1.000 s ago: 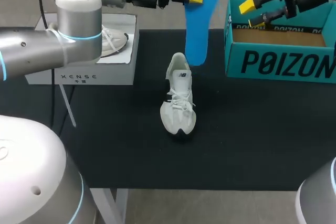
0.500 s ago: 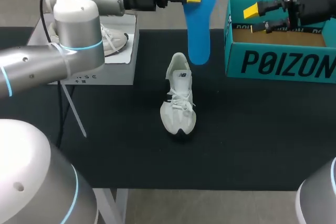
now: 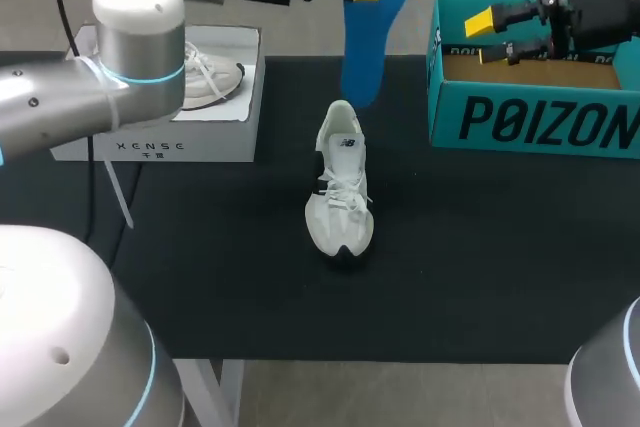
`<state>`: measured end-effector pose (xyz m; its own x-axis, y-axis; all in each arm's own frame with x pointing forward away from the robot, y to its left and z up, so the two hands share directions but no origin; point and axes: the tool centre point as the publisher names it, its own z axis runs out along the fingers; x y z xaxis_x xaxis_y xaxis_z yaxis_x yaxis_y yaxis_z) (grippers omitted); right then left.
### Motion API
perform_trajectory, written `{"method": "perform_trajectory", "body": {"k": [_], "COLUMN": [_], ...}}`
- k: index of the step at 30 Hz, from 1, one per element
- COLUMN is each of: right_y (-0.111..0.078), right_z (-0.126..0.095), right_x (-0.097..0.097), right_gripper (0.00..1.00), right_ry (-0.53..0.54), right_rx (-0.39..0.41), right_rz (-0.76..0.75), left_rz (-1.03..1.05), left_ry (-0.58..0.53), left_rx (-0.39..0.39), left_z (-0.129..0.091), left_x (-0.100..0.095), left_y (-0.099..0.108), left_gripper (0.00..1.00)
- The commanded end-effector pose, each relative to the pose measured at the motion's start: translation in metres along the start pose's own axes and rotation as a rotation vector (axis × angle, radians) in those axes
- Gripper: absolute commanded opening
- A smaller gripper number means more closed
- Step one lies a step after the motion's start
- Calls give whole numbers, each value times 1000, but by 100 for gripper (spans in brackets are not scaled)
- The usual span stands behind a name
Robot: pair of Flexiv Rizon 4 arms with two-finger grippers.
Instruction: Take the shoe out of the shoebox, open the shoe tongue, remove and reinsert the insole, then place the shoe into the shoebox
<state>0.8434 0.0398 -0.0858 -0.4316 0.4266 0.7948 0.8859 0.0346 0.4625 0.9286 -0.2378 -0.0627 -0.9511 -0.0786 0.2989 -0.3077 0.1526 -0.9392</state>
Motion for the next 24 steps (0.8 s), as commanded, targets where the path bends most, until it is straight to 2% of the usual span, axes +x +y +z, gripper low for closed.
{"method": "perform_trajectory", "body": {"k": [1,8,9,10,13,14,15,17,20,24], "right_y": [0,0,0,0,0,0,0,0,0,0], "right_z": [2,2,2,2,2,2,2,2,2,2], "right_x": [0,0,0,0,0,0,0,0,0,0], "right_gripper": [100,100,100,100,100,100,100,100,100,100], "right_ry": [-1,-1,-1,-1,-1,-1,-1,-1,-1,-1], "right_rx": [-2,-2,-2,-2,-2,-2,-2,-2,-2,-2], "right_rz": [0,0,0,0,0,0,0,0,0,0], "left_rz": [86,86,206,261,445,490,492,557,535,535], "left_ry": [-88,-88,-74,-61,-14,17,10,43,118,118], "left_rx": [52,52,-11,-30,-13,3,55,75,89,89], "left_z": [0,0,1,1,-1,-1,-2,-5,-11,-11], "left_x": [11,11,9,9,6,7,8,7,7,7], "left_y": [6,6,6,7,3,1,-2,-7,-11,-11], "left_gripper": [0,0,0,0,0,0,0,0,0,0]}}
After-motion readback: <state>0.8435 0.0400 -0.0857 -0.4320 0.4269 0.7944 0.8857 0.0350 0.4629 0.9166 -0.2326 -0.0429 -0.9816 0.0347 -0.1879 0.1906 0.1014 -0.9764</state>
